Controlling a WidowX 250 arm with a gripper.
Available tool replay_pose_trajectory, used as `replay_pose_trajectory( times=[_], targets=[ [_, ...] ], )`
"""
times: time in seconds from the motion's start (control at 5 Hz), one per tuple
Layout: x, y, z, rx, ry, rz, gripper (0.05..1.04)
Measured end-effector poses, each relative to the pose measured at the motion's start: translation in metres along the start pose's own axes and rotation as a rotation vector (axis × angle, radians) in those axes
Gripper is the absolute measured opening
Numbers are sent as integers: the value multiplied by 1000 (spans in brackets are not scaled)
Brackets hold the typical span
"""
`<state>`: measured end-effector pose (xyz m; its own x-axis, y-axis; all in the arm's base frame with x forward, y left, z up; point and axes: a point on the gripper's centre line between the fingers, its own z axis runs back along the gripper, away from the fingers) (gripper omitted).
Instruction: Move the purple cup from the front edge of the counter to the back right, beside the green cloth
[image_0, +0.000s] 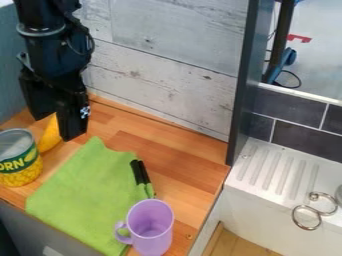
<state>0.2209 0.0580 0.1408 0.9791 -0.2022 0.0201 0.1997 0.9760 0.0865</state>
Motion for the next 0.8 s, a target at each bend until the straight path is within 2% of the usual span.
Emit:
replay_pose_trajectory(
  times=[0.2,0.6,0.8],
  targets=[
    [-1,-1,-5,-6,17,0,1001],
    [28,-65,-8,14,-15,-256,1001],
    [34,-85,-12,14,-43,-316,1001]
  ],
)
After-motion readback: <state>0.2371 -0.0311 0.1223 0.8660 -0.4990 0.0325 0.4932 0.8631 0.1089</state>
